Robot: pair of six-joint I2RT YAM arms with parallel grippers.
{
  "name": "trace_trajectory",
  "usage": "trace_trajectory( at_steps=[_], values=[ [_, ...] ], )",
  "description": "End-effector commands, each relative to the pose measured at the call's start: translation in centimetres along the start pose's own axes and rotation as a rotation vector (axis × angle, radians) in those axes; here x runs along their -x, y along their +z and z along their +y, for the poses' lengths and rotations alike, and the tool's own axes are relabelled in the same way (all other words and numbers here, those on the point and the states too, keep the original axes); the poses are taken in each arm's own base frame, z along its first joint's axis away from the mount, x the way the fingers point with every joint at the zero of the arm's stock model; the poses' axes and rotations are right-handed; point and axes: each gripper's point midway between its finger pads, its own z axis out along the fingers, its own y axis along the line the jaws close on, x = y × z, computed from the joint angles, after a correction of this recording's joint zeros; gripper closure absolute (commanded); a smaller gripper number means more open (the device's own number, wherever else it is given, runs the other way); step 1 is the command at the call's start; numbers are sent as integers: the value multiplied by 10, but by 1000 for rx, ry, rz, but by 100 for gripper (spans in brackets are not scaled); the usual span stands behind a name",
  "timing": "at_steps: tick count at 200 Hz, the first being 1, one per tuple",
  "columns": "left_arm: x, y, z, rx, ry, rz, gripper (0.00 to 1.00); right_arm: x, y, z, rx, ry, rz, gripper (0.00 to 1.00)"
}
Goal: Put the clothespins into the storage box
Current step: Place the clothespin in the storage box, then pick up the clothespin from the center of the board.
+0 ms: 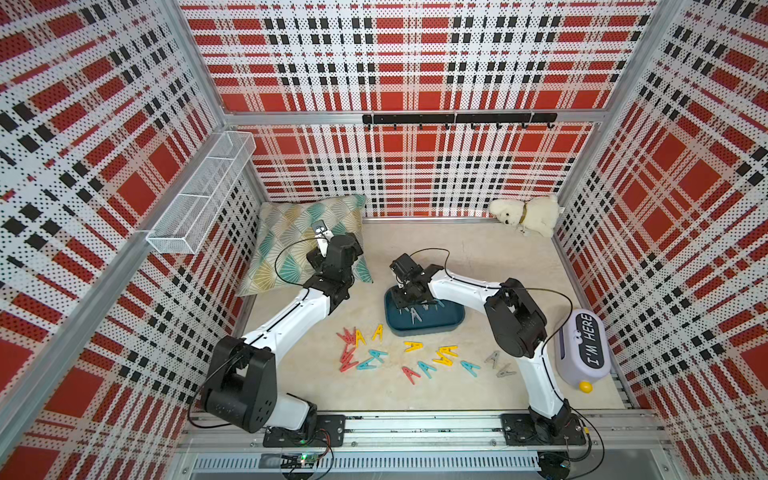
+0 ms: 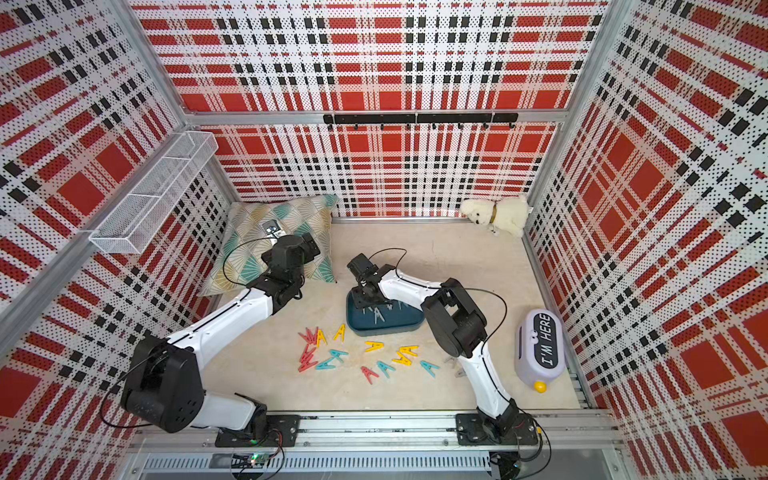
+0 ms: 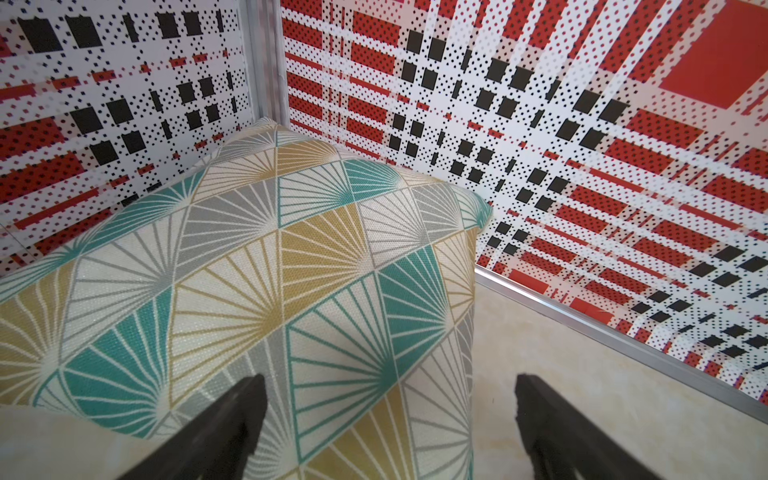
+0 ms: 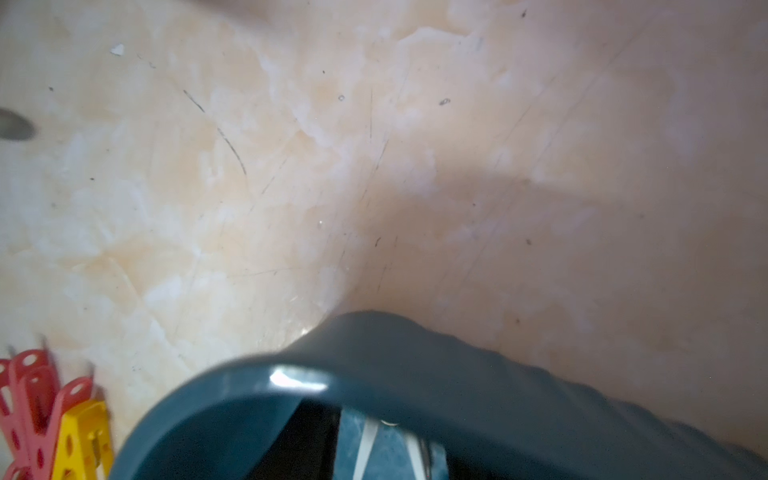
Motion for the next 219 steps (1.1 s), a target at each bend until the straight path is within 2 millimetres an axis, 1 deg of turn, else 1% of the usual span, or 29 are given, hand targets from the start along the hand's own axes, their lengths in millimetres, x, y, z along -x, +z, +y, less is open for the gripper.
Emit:
trace_trajectory(
  at_steps=[1, 14, 27, 40, 55, 67, 85, 98, 108, 123, 134, 156, 177, 199, 219],
  values=[
    [14, -5, -3, -6, -6, -23, 1, 22, -59, 6, 16, -9, -111, 53],
    [14, -4, -4, -8, -7, -24, 1, 17, -74, -1, 4, -9, -123, 52],
    [13, -3, -4, -6, -4, -22, 1, 7, -88, -13, -8, 1, -122, 50],
    [11, -2, -3, -3, 0, -20, 1, -6, -104, -30, -35, 21, -127, 48],
    [8, 0, -3, -4, 4, -15, 1, -22, -128, -54, -58, 62, -138, 46],
    [3, 2, -4, -8, 4, -9, 1, -38, -148, -75, -58, 117, -148, 46],
    [-3, 4, -7, -18, 4, 0, 1, -68, -173, -114, -115, 213, -149, 45],
    [-4, 5, -11, -26, 2, -1, 1, -95, -181, -135, -159, 272, -123, 44],
    [-4, 6, -15, -34, 0, -2, 1, -114, -184, -146, -192, 313, -102, 43],
    [-4, 9, -24, -45, 2, -6, 1, -143, -184, -164, -250, 406, -60, 42],
    [-7, 10, -32, -52, 8, -6, 1, -161, -183, -172, -278, 465, -29, 42],
    [-12, 13, -46, -58, 28, -7, 1, -190, -179, -173, -276, 580, 12, 41],
    [-19, 16, -51, -66, 27, -1, 1, -215, -170, -169, -260, 673, 67, 40],
    [-21, 18, -48, -51, 34, -5, 1, -235, -161, -169, -266, 718, 118, 40],
    [-18, 15, -45, -44, 31, -16, 1, -236, -156, -169, -269, 731, 129, 40]
  ],
)
